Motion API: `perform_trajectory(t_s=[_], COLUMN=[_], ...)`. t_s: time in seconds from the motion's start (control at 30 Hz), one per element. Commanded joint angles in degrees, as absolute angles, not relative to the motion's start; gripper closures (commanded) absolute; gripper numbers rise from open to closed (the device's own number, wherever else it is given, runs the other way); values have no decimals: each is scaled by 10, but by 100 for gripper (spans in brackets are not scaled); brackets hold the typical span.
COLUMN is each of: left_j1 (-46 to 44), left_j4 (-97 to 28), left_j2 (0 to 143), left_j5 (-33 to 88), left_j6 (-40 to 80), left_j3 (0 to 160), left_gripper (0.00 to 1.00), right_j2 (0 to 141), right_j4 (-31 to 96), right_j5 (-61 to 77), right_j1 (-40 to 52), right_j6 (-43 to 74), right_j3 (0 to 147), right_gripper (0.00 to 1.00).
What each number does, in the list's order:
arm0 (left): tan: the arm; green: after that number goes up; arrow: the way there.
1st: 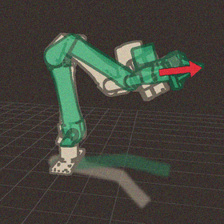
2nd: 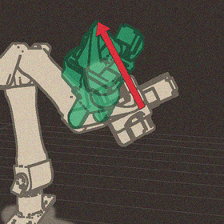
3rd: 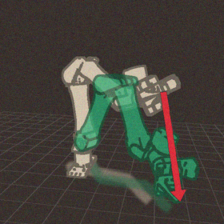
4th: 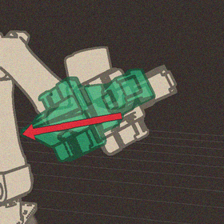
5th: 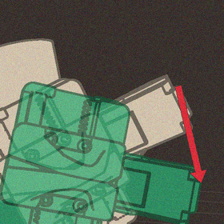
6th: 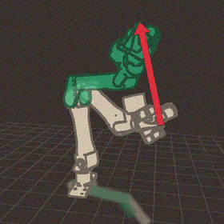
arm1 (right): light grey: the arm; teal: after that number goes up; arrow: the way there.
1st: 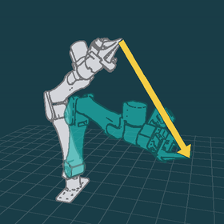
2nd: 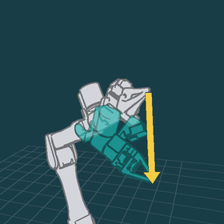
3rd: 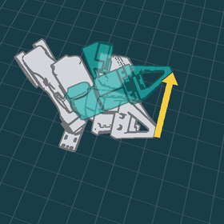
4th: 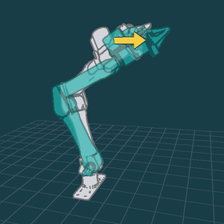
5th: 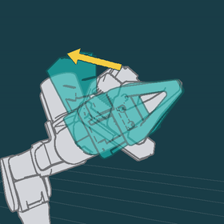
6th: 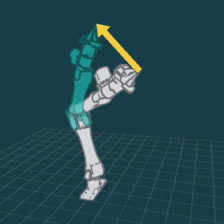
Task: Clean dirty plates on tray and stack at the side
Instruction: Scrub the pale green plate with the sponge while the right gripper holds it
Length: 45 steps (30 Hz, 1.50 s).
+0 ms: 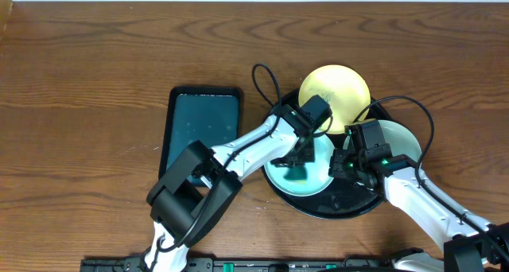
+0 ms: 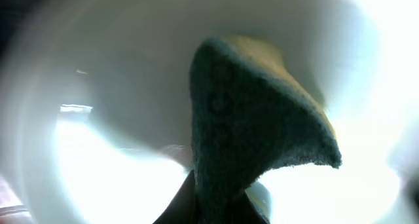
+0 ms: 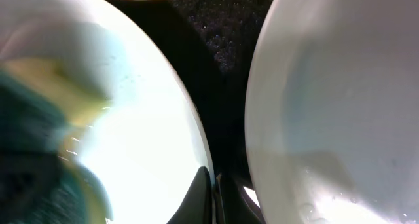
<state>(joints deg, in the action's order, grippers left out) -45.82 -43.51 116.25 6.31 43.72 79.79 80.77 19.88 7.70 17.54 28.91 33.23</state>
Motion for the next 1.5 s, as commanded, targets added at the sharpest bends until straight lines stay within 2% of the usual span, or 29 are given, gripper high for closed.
perform_trajectory(t_s=[0.0, 0.13, 0.23, 0.6, 1.03, 1.3, 1.47], left_j1=[-435, -436, -436, -442, -444, -444, -444], left_j4=[-475, -497, -495, -470, -362, -319, -303], left_j2=[1190, 1190, 1190, 1182, 1180, 1180, 1180], left_j5=[-176, -282, -319, -322, -79, -33, 46], left_j6=[434, 426, 409, 371, 371, 369, 279], left_j3=[778, 787, 789, 840, 836, 813, 813], left_gripper=[92, 92, 92, 92, 92, 92, 92], right_j2=[812, 812, 812, 812, 812, 812, 812], right_j4=[202, 206, 209, 219, 223, 223, 222], right_j5=[45, 45, 45, 45, 45, 45, 45], right_j1=[175, 175, 175, 175, 175, 175, 175], right_j6=[281, 281, 280, 280, 269, 269, 269], right_j3=[327, 327, 327, 327, 327, 327, 327], right_gripper=[99, 99, 99, 99, 99, 99, 99])
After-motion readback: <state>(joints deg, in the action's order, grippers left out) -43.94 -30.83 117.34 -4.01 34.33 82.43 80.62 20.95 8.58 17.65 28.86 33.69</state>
